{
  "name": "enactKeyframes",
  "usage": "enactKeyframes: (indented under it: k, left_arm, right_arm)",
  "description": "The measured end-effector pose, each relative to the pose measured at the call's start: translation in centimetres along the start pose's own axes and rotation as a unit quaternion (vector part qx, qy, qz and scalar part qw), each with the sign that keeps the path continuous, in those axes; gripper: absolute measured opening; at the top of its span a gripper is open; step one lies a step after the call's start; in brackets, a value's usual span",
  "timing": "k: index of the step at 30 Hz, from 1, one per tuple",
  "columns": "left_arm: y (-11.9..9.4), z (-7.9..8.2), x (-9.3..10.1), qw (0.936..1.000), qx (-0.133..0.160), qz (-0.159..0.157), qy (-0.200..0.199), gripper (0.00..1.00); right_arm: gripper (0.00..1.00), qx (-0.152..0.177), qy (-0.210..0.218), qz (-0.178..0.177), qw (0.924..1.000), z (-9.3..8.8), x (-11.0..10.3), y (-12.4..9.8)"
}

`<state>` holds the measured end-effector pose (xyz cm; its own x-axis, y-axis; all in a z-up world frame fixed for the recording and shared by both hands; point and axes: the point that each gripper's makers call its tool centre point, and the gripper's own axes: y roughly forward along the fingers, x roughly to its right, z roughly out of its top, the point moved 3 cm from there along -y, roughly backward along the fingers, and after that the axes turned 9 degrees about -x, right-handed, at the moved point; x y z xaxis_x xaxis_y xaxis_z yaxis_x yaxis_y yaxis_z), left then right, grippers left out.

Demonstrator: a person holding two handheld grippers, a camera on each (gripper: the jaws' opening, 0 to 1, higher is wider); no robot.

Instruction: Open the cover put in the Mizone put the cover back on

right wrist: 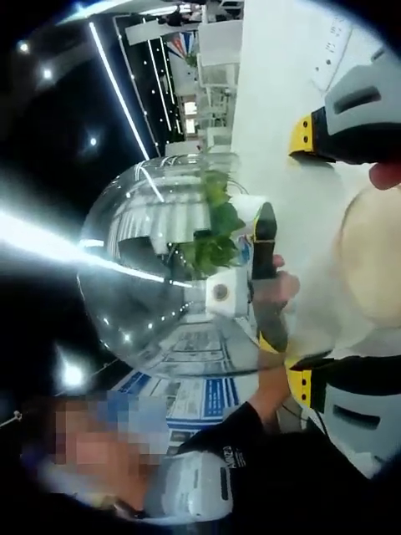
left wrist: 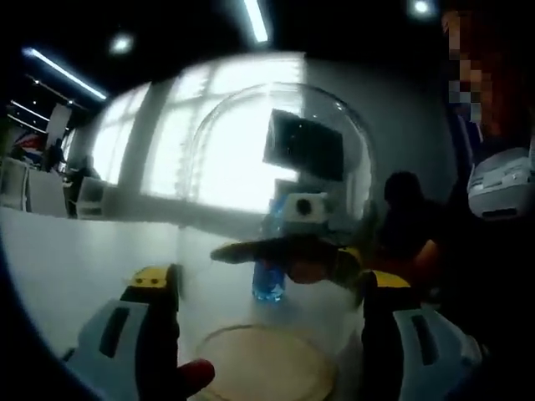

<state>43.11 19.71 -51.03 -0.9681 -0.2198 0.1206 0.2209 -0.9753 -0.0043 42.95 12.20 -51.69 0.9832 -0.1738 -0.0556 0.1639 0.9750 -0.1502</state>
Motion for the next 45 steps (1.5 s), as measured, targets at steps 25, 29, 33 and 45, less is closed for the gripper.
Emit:
enactKeyframes:
  k: [25, 29, 33, 45]
  left_arm:
    - [0.8, 0.9, 0.8, 0.9991, -0.037, 0.016, 0.016, 0.80]
    - [0.7, 0.9, 1.1, 0.9981, -0.053, 0.018, 0.025, 0.80]
    - [0.7, 0.7, 1.0, 0.9981, -0.057, 0.018, 0.009, 0.81]
    - [1.1, 0.8, 1.8, 0.9961, -0.086, 0.018, -0.005, 0.81]
  right_arm:
    - [0.90, -0.021, -0.023, 0.004, 0.9995, 1.2, -0.3, -0.5]
    - [0.90, -0.036, -0.027, 0.009, 0.9989, 0.8, -0.5, -0.4]
    - [0.90, -0.032, -0.015, 0.011, 0.9993, 0.5, -0.5, -0.3]
    - [0.90, -0.051, -0.016, 0.017, 0.9984, 1.0, -1.3, -0.7]
